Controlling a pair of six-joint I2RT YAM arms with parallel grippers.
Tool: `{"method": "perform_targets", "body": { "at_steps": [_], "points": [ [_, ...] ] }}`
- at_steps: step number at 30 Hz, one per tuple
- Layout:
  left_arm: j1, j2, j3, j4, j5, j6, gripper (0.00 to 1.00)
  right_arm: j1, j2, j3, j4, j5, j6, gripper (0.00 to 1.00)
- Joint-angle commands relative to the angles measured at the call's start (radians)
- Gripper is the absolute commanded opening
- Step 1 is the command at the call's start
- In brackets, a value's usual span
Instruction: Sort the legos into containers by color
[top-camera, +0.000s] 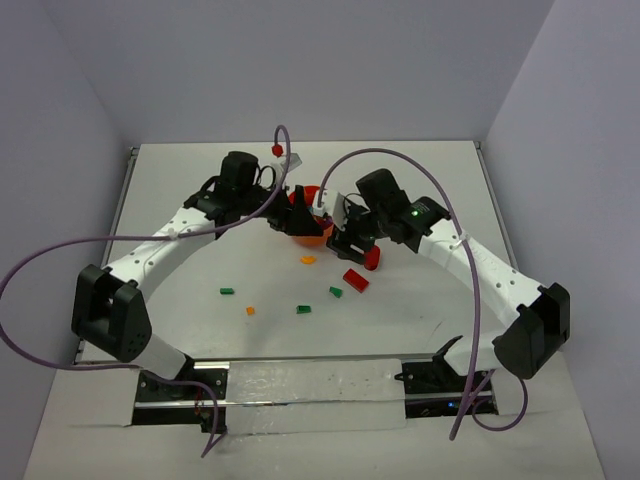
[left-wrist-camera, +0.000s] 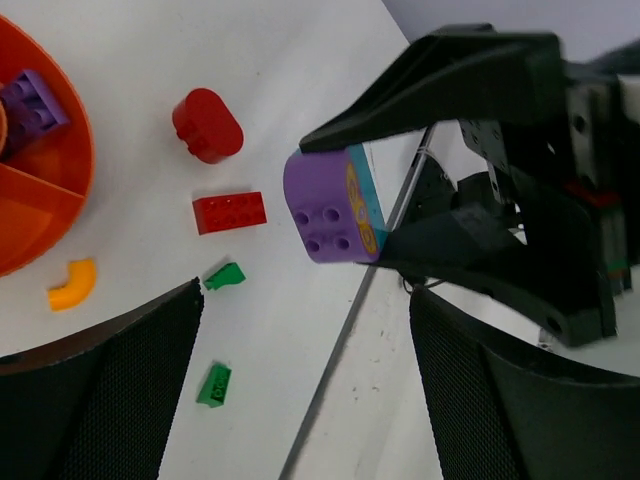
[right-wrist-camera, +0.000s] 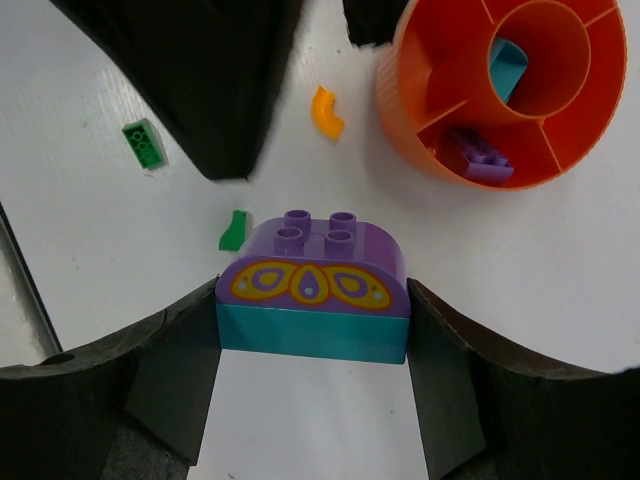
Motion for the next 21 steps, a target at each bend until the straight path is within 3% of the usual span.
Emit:
{"method": "perform_targets", "body": {
  "at_steps": [1, 21],
  "points": [
    [-0.024, 0.047, 0.062, 0.01, 0.047, -0.075, 0.89, 0.058, -0.026, 0.055, 0.056, 0.087, 0.037, 0.0],
    [-0.047, 0.117, 0.061, 0.095, 0.153, -0.162, 0.77, 0.136, -0.023, 0.074, 0.055, 0.139, 0.042, 0.0]
  ]
}}
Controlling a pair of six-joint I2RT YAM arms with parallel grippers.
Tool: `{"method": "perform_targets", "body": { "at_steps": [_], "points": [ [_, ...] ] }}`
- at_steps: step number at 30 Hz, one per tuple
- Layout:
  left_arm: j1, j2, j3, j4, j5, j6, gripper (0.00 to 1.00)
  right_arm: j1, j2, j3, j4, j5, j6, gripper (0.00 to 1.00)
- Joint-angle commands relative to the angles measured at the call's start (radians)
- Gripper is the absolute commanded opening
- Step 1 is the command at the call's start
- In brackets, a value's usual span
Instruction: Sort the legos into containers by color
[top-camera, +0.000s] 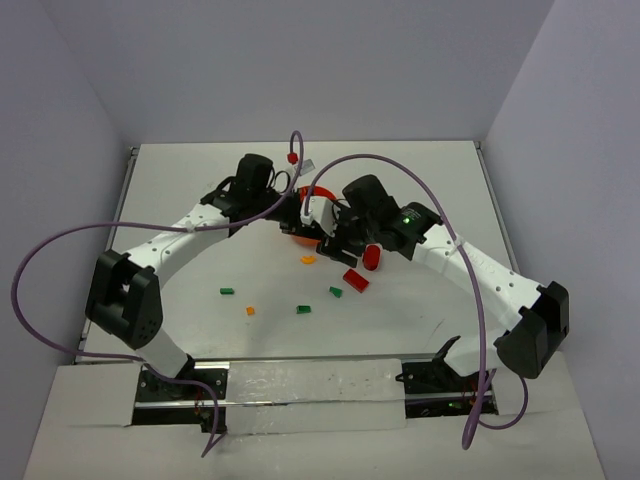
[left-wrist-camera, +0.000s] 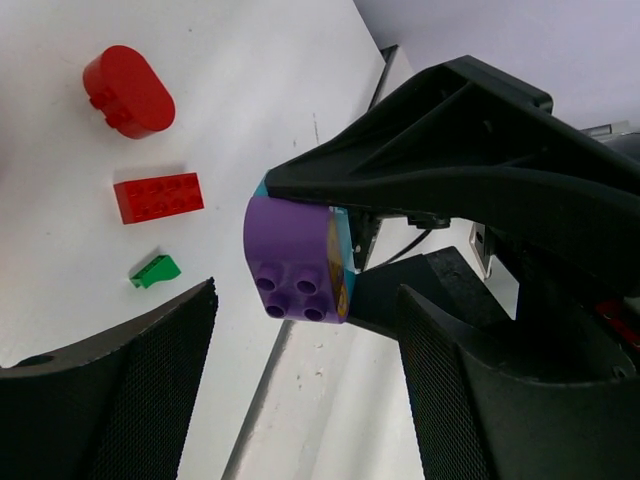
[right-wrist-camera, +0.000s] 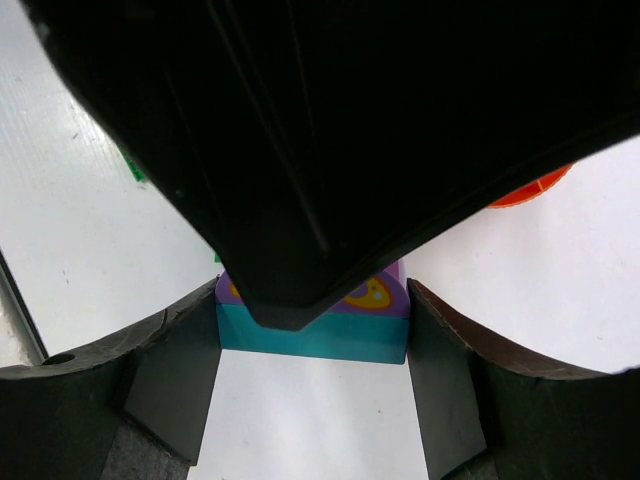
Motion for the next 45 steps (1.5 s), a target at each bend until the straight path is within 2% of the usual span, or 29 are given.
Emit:
{"method": "perform_targets", "body": {
  "at_steps": [1, 6, 13, 15, 17, 19, 20, 21, 24, 25, 26, 28, 32, 37, 42, 45],
  "points": [
    [-0.007, 0.015, 0.035, 0.071, 0.055, -0.044, 0.75, 0.018, -0.023, 0.064, 0.031, 0.006, 0.011, 0.0],
    [-0.007, 0.024, 0.04, 0.074, 0.059, -0.045, 0.66, 0.029, -0.023, 0.065, 0.027, 0.012, 0.006, 0.0],
    [-0.007, 0.03, 0.035, 0.075, 0.065, -0.045, 0.44, 0.05, -0.026, 0.051, 0.033, 0.04, -0.005, 0.0],
    [-0.008, 0.032, 0.035, 0.074, 0.065, -0.043, 0.33, 0.056, -0.027, 0.048, 0.032, 0.048, -0.007, 0.0],
    [-0.007, 0.03, 0.033, 0.069, 0.064, -0.039, 0.27, 0.057, -0.029, 0.043, 0.033, 0.055, -0.005, 0.0],
    [-0.007, 0.026, 0.024, 0.069, 0.064, -0.036, 0.15, 0.063, -0.029, 0.045, 0.027, 0.072, 0.001, 0.05],
    [-0.007, 0.021, 0.021, 0.065, 0.061, -0.031, 0.04, 0.065, -0.029, 0.042, 0.029, 0.086, 0.004, 0.1],
    [-0.007, 0.017, 0.017, 0.063, 0.058, -0.021, 0.01, 0.065, -0.031, 0.041, 0.035, 0.092, 0.014, 0.22],
    [-0.001, -0.005, 0.004, 0.063, 0.056, -0.002, 0.0, 0.064, -0.039, 0.035, 0.04, 0.107, 0.041, 0.6],
    [0.004, -0.011, -0.003, 0.064, 0.059, 0.006, 0.0, 0.064, -0.045, 0.035, 0.038, 0.108, 0.061, 0.87],
    [0.006, -0.018, -0.012, 0.07, 0.064, 0.012, 0.0, 0.061, -0.051, 0.036, 0.036, 0.103, 0.077, 0.99],
    [0.017, -0.048, -0.03, 0.073, 0.071, 0.036, 0.0, 0.042, -0.068, 0.044, 0.02, 0.046, 0.117, 1.0],
    [0.051, -0.109, -0.059, 0.042, 0.076, 0.13, 0.0, -0.075, -0.092, 0.105, -0.061, -0.141, 0.177, 1.0],
    [0.081, -0.237, -0.166, 0.073, 0.129, 0.224, 0.0, -0.2, -0.103, 0.162, -0.128, -0.437, 0.22, 1.0],
    [0.083, -0.344, -0.188, 0.072, 0.147, 0.329, 0.0, -0.279, -0.078, 0.175, -0.122, -0.672, 0.305, 1.0],
    [0.084, -0.39, -0.203, 0.152, 0.155, 0.348, 0.0, -0.318, -0.053, 0.18, -0.071, -0.867, 0.392, 0.99]
  ]
}}
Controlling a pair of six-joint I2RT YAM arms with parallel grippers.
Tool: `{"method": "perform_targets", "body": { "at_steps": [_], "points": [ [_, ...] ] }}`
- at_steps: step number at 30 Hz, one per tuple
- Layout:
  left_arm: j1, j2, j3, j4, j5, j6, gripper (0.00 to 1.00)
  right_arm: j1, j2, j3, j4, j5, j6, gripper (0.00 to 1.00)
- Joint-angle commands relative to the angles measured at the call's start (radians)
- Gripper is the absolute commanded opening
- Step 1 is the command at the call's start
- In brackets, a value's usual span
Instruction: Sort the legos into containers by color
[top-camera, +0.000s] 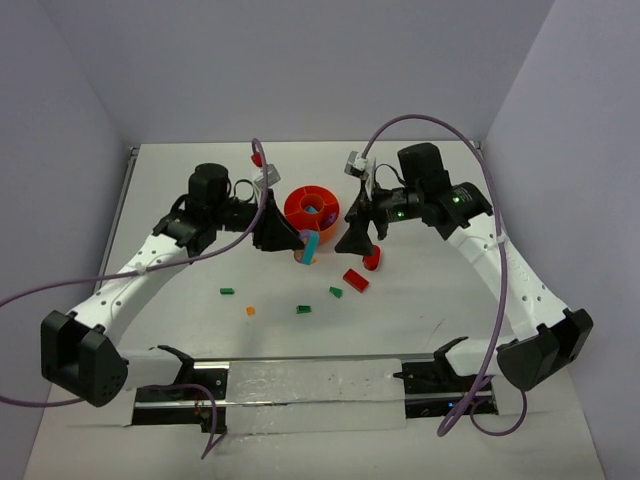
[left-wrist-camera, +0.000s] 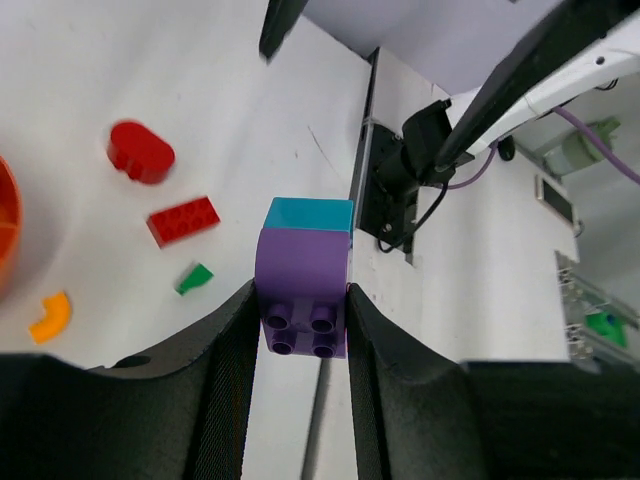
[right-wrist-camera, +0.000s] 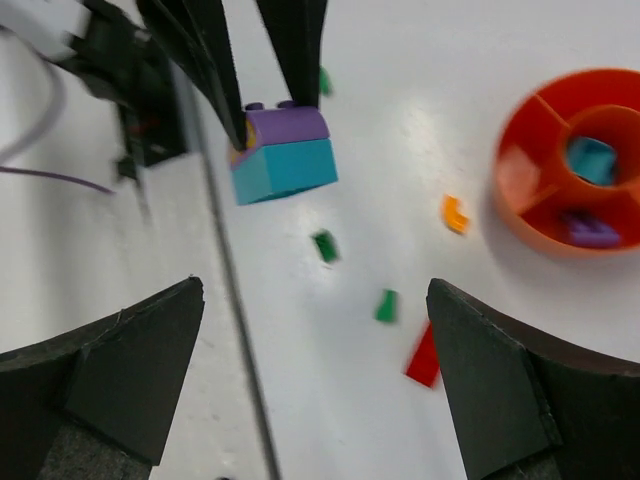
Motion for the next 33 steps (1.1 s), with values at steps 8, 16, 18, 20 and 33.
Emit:
{"method": "perform_targets", "body": {
  "at_steps": [8, 16, 18, 20, 33],
  "points": [
    [-0.005, -0.087, -0.042, 0.213, 0.104, 0.043, 0.0, -0.039, 0.022, 0.005, 0.23, -0.429, 0.304, 0.93],
    [-0.038, -0.09, -0.047, 0.261, 0.104, 0.018, 0.0, -0.005, 0.061, 0.038, 0.211, -0.373, 0.276, 0.89],
    [-0.044, -0.089, -0.045, 0.275, 0.101, 0.006, 0.0, -0.004, 0.077, 0.039, 0.22, -0.358, 0.288, 0.88],
    [-0.049, -0.09, -0.045, 0.285, 0.095, -0.002, 0.0, -0.004, 0.09, 0.036, 0.221, -0.353, 0.284, 0.85],
    [-0.058, -0.083, -0.038, 0.298, 0.072, -0.015, 0.0, 0.024, 0.102, 0.038, 0.167, -0.35, 0.209, 0.57]
  ]
}}
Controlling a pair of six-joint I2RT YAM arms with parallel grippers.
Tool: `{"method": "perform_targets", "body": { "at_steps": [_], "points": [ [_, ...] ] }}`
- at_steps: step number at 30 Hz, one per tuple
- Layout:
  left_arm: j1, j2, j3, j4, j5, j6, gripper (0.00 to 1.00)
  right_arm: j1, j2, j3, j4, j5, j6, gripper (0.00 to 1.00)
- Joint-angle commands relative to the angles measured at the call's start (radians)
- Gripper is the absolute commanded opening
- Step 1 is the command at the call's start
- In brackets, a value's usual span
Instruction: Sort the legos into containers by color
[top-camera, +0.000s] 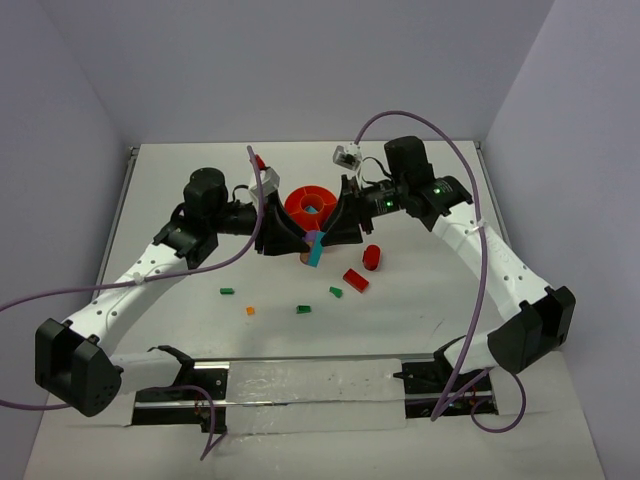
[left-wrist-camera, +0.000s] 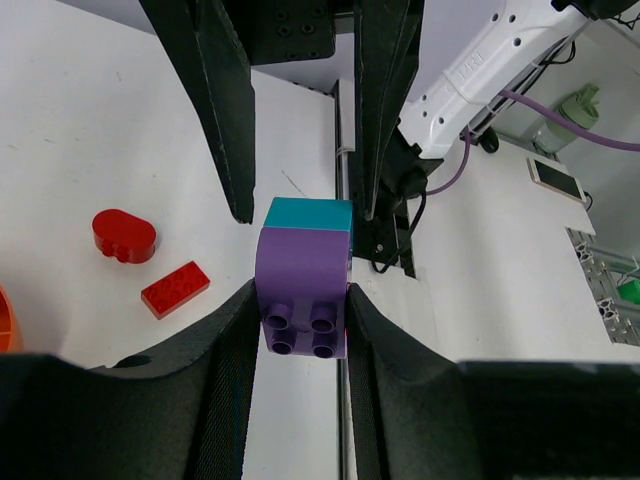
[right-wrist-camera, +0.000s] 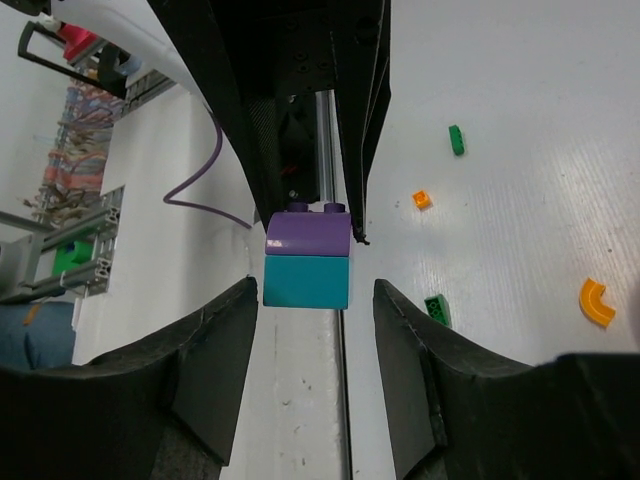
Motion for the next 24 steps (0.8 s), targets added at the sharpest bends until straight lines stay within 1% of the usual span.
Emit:
{"method": "perform_targets", "body": {
  "at_steps": [1, 4, 6, 8, 11, 12, 13, 14, 15, 16, 18, 22, 24],
  "points": [
    [-0.009, -0.011, 0.019, 0.057, -0.001, -0.011, 0.0, 0.026, 0.002, 0.042, -0.014, 0.008, -0.05, 0.56],
    [-0.011, -0.008, 0.022, 0.053, -0.009, -0.012, 0.0, 0.039, 0.002, 0.045, -0.034, 0.036, -0.075, 0.56],
    [-0.011, -0.005, 0.024, 0.049, -0.009, -0.012, 0.0, 0.042, 0.002, 0.045, -0.038, 0.045, -0.081, 0.53],
    [-0.011, -0.001, 0.026, 0.049, -0.015, -0.017, 0.0, 0.048, 0.006, 0.049, -0.043, 0.059, -0.09, 0.49],
    [-0.011, -0.001, 0.026, 0.052, -0.017, -0.02, 0.01, 0.057, 0.007, 0.053, -0.054, 0.079, -0.101, 0.37],
    [-0.012, 0.0, 0.026, 0.052, -0.021, -0.021, 0.04, 0.059, 0.007, 0.054, -0.057, 0.085, -0.108, 0.32],
    [-0.012, 0.001, 0.026, 0.05, -0.022, -0.021, 0.1, 0.062, 0.006, 0.057, -0.06, 0.089, -0.116, 0.27],
    [-0.012, 0.003, 0.027, 0.045, -0.021, -0.02, 0.15, 0.064, 0.005, 0.059, -0.068, 0.095, -0.121, 0.18],
    [-0.012, 0.007, 0.029, 0.041, -0.017, -0.018, 0.21, 0.067, 0.005, 0.061, -0.072, 0.1, -0.125, 0.11],
    [-0.012, 0.01, 0.033, 0.039, -0.006, -0.017, 0.34, 0.067, 0.004, 0.064, -0.076, 0.108, -0.13, 0.01],
    [-0.014, 0.018, 0.041, 0.038, 0.008, -0.023, 0.48, 0.076, 0.001, 0.065, -0.089, 0.131, -0.159, 0.0],
    [-0.017, 0.032, 0.058, 0.022, 0.036, -0.015, 0.54, 0.092, -0.004, 0.078, -0.132, 0.157, -0.208, 0.0],
    [-0.019, 0.04, 0.061, 0.019, 0.051, -0.016, 0.54, 0.096, -0.005, 0.081, -0.14, 0.166, -0.219, 0.0]
  ]
}}
